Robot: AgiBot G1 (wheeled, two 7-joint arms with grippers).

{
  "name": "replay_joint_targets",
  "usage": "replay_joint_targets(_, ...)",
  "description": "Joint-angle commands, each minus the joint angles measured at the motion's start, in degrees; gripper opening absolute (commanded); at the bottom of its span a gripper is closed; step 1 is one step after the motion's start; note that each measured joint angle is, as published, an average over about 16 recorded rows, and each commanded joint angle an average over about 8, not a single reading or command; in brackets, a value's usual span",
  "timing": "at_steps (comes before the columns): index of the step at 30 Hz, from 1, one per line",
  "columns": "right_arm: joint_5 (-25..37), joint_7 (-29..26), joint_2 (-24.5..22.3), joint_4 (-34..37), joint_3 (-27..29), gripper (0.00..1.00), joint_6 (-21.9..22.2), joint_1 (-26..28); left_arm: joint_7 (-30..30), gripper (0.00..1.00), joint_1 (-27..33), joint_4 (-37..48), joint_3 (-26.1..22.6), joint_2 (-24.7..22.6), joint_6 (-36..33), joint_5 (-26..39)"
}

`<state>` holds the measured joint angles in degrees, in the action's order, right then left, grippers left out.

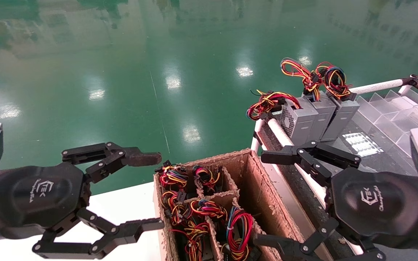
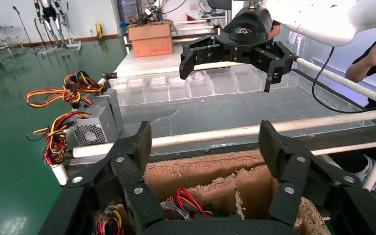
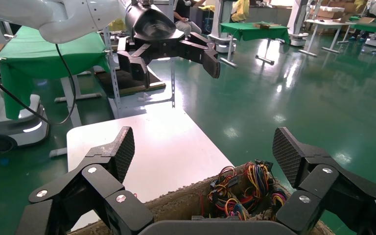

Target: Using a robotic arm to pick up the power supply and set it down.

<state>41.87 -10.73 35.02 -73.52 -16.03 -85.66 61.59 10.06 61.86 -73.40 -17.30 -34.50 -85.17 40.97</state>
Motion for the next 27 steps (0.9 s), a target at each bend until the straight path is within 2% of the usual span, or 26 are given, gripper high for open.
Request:
replay_joint_targets(1, 0.0, 0.0, 0.0, 0.0, 0.0, 1.0, 0.0, 0.0, 0.0, 0.0, 0.0, 0.0, 0.0, 0.0, 0.0, 0.0)
replay_joint_targets(27, 0.0, 0.0, 0.0, 0.0, 0.0, 1.0, 0.0, 0.0, 0.0, 0.0, 0.0, 0.0, 0.0, 0.0, 0.0, 0.0)
